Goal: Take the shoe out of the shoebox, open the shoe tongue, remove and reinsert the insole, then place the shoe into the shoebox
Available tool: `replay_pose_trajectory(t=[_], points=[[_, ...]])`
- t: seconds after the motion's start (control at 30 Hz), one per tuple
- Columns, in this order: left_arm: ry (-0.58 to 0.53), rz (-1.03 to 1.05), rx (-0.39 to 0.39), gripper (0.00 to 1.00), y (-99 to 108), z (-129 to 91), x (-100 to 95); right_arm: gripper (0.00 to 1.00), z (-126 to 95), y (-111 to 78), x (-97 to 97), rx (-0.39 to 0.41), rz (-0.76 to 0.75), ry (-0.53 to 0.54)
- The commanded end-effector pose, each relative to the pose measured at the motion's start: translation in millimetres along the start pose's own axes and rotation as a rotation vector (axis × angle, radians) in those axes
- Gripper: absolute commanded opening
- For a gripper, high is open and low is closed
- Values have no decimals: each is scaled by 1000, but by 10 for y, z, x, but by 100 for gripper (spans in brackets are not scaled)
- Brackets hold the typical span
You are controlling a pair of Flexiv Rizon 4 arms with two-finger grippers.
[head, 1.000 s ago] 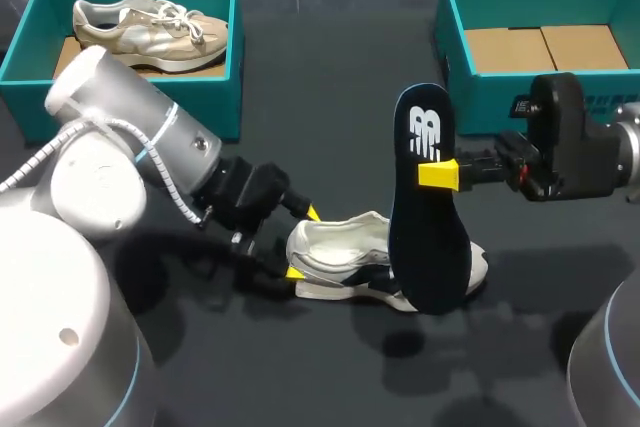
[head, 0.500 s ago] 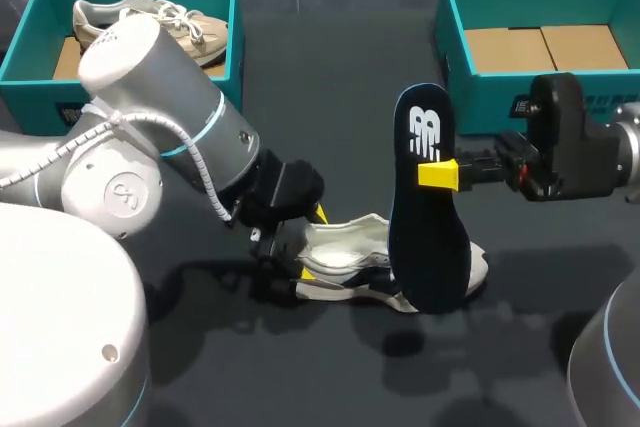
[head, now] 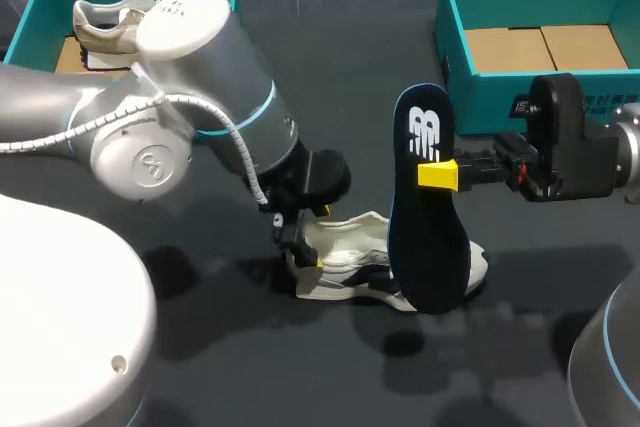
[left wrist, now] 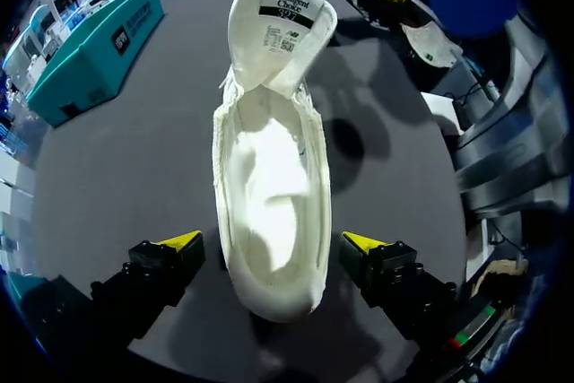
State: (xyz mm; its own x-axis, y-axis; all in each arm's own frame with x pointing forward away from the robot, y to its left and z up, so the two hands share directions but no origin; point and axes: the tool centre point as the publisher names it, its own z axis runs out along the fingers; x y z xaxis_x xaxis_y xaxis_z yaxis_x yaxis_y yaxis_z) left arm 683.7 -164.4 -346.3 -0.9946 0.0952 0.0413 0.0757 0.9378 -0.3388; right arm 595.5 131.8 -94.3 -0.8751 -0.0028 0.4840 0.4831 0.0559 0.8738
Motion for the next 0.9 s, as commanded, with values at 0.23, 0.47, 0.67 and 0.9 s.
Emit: replay_pose_trajectory(t=[0.23,0.47,0.67,0.9], points=[[7,-32,-217,100,-102,22,-71,0,9,-5,9,0,1,-3],[14,-19,-233,100,-153,-28,-82,0,9,-5,9,0,1,-3],[4,-8,-220,100,-279,-137,-138,0,9,-5,9,0,1,-3],[-22,16,-222,100,-466,-154,-249,0,9,-5,9,0,1,-3]])
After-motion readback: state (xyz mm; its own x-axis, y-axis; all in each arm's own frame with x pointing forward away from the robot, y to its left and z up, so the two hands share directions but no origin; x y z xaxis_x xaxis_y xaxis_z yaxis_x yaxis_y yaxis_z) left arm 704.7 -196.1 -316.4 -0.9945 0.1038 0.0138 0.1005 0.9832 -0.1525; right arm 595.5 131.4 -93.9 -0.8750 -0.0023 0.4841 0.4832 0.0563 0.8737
